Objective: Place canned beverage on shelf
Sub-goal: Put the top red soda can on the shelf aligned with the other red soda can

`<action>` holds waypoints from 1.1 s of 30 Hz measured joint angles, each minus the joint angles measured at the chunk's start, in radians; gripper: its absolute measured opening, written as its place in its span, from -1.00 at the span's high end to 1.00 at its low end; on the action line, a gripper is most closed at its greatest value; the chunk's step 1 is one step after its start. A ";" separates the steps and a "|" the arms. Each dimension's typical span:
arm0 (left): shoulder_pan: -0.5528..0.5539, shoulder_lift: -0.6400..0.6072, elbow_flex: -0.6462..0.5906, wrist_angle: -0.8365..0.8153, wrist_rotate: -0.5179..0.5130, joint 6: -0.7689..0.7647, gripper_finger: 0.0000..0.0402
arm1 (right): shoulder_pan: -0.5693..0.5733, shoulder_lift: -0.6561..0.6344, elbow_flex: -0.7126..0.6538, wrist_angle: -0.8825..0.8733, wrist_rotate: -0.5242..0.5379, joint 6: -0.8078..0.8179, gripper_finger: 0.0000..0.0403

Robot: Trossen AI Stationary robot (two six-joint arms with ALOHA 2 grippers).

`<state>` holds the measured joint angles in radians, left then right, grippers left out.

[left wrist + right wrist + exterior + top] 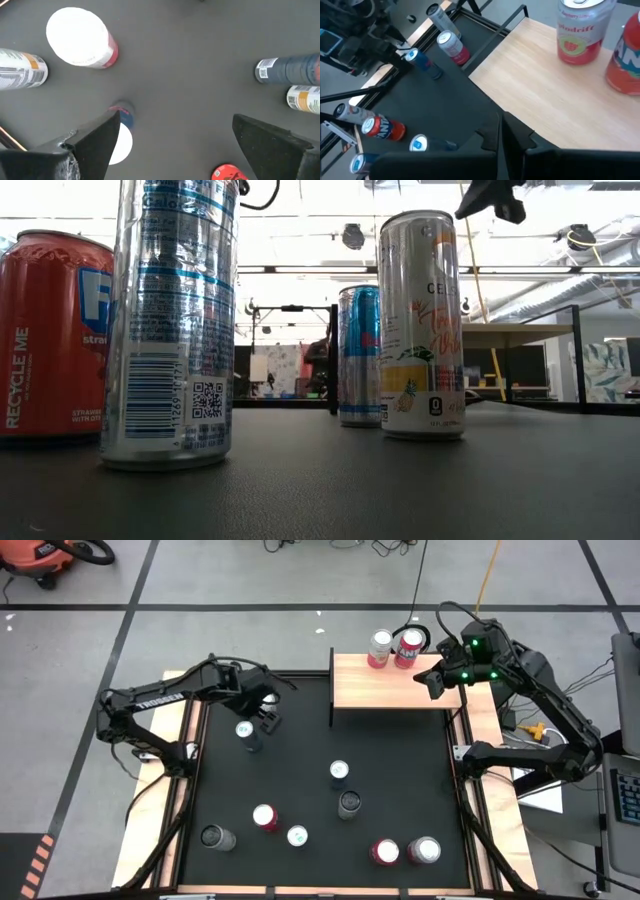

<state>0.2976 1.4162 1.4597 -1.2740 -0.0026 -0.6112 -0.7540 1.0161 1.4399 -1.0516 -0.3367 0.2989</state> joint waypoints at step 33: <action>-0.012 -0.074 -0.007 0.092 -0.084 0.023 -0.92 | 0.006 -0.078 0.000 -0.109 0.072 -0.141 1.00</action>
<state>0.2857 1.3426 1.4528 -1.1824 -0.0862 -0.5882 -0.7479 0.9379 1.4399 -1.1608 -0.2645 0.1580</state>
